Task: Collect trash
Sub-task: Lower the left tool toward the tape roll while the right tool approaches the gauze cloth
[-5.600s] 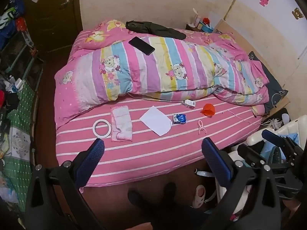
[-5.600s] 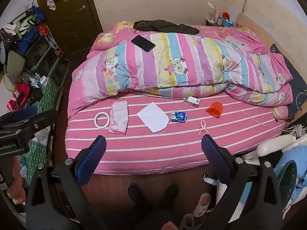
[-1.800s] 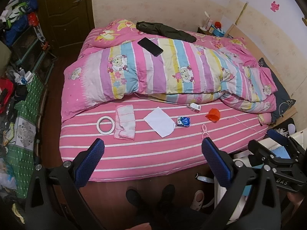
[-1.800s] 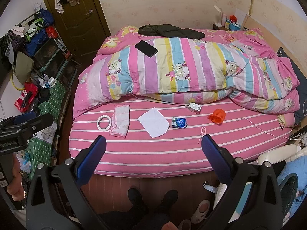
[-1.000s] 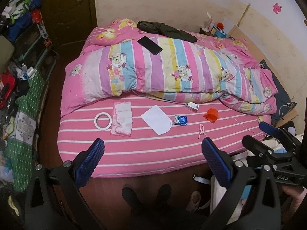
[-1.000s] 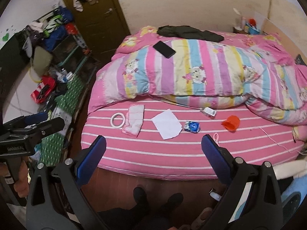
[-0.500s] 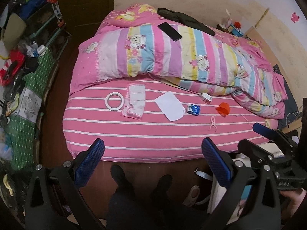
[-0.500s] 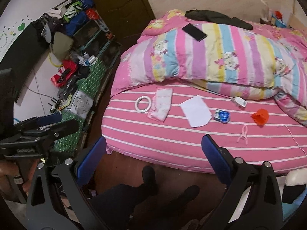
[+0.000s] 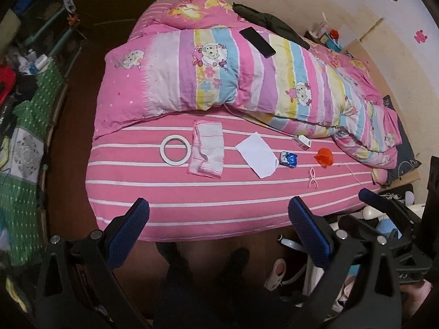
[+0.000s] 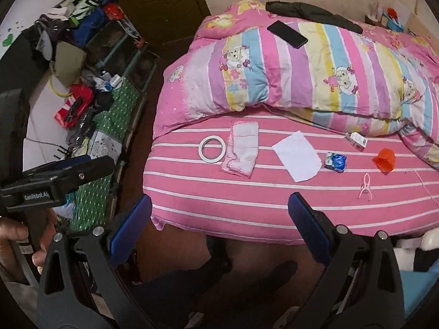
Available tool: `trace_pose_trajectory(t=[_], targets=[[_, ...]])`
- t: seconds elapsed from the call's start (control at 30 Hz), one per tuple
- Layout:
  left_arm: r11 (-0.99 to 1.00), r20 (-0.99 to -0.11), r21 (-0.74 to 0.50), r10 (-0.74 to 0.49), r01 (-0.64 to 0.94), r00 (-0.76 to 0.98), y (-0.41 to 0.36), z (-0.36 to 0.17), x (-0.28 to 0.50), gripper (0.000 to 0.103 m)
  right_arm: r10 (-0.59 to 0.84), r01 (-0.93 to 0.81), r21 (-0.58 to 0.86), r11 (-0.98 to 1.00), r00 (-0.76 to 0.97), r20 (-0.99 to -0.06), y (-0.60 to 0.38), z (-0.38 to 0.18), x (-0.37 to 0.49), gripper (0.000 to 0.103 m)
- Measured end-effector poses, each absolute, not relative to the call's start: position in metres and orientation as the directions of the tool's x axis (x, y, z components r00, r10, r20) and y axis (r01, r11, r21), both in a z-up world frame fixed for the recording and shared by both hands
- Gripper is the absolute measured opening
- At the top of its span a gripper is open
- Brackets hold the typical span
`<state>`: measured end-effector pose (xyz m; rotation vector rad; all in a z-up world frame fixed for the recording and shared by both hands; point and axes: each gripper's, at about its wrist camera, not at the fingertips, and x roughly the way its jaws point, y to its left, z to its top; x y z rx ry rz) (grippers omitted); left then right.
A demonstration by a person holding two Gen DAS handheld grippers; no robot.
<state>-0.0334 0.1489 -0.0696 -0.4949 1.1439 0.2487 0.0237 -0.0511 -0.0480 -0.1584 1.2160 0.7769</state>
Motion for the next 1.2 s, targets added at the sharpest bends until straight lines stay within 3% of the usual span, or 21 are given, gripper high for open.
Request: trace_pose_trajectory(t=[0.4, 0.57, 1.2], targets=[[0.833, -0.917, -0.335, -0.181, -0.441, 0.355, 0.225, -0.152, -0.013, 0.098, 0.398, -0.592, 0.236, 0.771, 0.157, -0.904, 0.019, -0.095, 0.029, 0.098], [0.827, -0.928, -0.322, -0.179, -0.462, 0.325, 0.24, -0.192, 0.007, 0.098, 0.383, -0.567, 0.252, 0.784, 0.122, -0.916, 0.034, -0.134, 0.051, 0.098], [0.802, -0.969, -0.234, -0.148, -0.549, 0.197, 0.298, -0.411, 0.108, 0.097, 0.237, -0.524, 0.195, 0.829, 0.013, -0.971, 0.091, -0.378, 0.159, 0.098]])
